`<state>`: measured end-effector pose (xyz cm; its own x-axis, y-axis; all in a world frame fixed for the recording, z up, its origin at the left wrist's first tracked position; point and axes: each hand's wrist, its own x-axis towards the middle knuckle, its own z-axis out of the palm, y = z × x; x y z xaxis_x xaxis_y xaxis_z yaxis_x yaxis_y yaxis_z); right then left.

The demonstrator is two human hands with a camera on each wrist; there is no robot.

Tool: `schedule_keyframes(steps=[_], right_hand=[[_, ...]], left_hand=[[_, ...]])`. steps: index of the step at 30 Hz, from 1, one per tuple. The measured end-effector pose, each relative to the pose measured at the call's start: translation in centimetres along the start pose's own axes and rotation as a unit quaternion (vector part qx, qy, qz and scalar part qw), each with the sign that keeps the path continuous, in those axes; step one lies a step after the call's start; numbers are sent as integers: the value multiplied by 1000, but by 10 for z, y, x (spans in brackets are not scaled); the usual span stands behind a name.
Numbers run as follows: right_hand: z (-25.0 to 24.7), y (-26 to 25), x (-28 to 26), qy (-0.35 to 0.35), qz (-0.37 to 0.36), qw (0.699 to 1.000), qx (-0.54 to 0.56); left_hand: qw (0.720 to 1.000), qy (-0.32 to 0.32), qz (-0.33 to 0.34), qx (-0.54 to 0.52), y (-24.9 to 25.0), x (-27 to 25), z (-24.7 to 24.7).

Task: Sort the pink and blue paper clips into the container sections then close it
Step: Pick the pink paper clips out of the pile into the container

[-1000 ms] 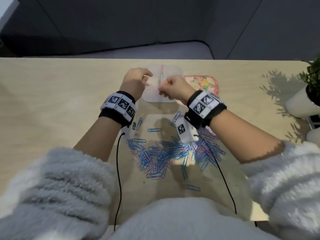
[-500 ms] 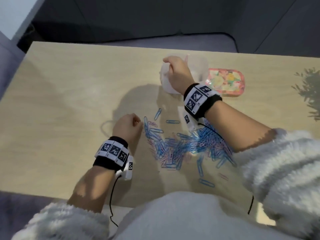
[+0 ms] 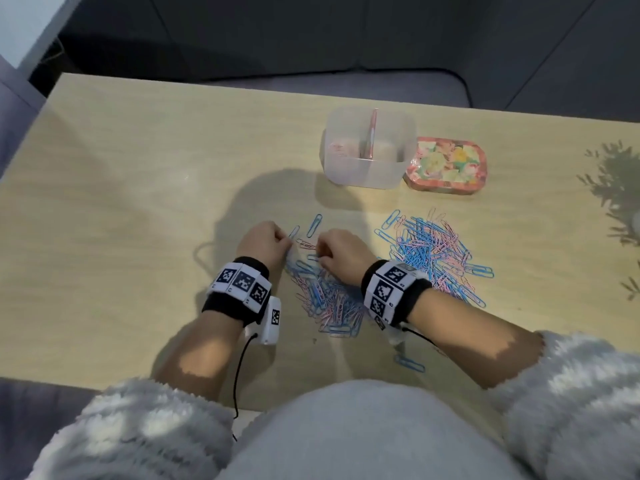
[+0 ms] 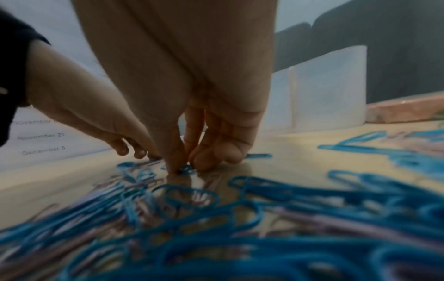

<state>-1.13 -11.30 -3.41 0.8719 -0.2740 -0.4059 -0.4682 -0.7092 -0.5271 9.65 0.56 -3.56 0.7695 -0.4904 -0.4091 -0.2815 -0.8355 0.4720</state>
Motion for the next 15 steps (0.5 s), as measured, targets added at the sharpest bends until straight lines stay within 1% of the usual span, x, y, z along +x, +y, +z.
schedule_keyframes(steps=[2,4,5,7,9,10,12,15], right_hand=[[-6,7,-1,-4,26,1000,7],[-11,9,1,20,33,999,25],[-12,7,3,38,26,998,34],[-11,-1,10,52,2,998,26],[-5,-10,17,46,-19,999,2],[-1,-13,19,47,-27,999,-2],[3,-19,22,59,-38,998,-1],[6,-22,22,66,-43,997,-15]], left_hand=[[999,16,0,-45,-5,4,-6],[996,45,2,-79,-8,10,-14],[996,56,8,-71,-9,12,-17],[997,71,29,4,-10,14,-23],[988,90,65,108,-10,11,-26],[982,99,83,136,-10,8,-26],[981,83,92,152,-8,0,-24],[983,10,46,177,-2,-18,-11]])
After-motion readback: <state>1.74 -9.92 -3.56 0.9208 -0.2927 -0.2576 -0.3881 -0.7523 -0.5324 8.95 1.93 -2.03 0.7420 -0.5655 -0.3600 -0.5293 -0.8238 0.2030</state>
